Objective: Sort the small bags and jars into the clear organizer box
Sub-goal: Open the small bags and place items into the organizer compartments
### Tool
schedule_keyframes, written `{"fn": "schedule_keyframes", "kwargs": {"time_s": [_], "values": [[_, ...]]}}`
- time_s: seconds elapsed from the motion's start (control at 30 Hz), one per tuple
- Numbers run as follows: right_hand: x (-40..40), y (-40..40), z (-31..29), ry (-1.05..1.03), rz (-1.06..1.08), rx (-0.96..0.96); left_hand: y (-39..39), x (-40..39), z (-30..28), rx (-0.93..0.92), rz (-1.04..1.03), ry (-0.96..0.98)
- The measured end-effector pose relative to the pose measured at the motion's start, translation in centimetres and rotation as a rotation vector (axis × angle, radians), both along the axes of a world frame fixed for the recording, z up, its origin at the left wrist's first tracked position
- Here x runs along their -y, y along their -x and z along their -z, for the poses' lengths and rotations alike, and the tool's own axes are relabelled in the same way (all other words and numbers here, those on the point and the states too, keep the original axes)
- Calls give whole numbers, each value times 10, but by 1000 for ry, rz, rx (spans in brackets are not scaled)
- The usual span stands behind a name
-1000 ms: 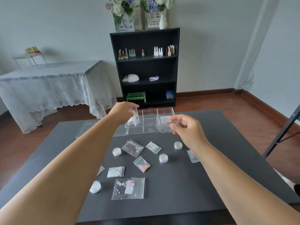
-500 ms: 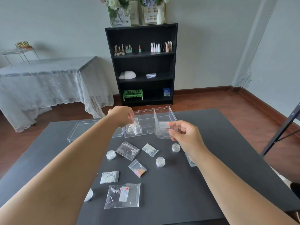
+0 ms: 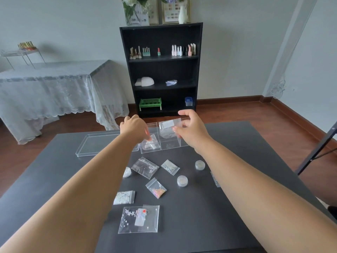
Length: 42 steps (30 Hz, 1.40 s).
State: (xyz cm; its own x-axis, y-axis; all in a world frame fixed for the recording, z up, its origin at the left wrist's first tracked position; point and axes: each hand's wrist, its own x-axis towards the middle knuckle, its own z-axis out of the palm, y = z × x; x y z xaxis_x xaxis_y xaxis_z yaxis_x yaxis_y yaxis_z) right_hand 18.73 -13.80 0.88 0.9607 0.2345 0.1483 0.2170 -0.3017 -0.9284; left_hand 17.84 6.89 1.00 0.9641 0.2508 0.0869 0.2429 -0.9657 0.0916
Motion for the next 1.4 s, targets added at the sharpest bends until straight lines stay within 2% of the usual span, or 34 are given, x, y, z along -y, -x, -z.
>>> {"fn": "schedule_keyframes", "kwargs": {"time_s": [0.2, 0.33, 0.47, 0.6, 0.77, 1.1, 1.27, 1.4], "values": [[-37, -29, -12, 249, -22, 9, -2, 0, 4, 3, 58, 127], [-51, -32, -16, 400, -105, 14, -4, -1, 8, 42, 16, 180], [-68, -33, -33, 576, -244, 65, -6, -4, 12, 68, -39, 289], [-84, -35, -35, 792, -374, 58, -8, -8, 14, 53, -30, 303], [-89, -36, -23, 901, -387, 79, -9, -9, 20, 176, -63, 402], [-94, -30, -6, 916, -241, 198, 10, -15, 23, 275, -57, 589], [-79, -24, -8, 780, -205, 297, 32, -18, 15, 333, -50, 610], [-65, -17, -2, 570, -159, 374, 52, -19, 10, 326, -48, 627]]}}
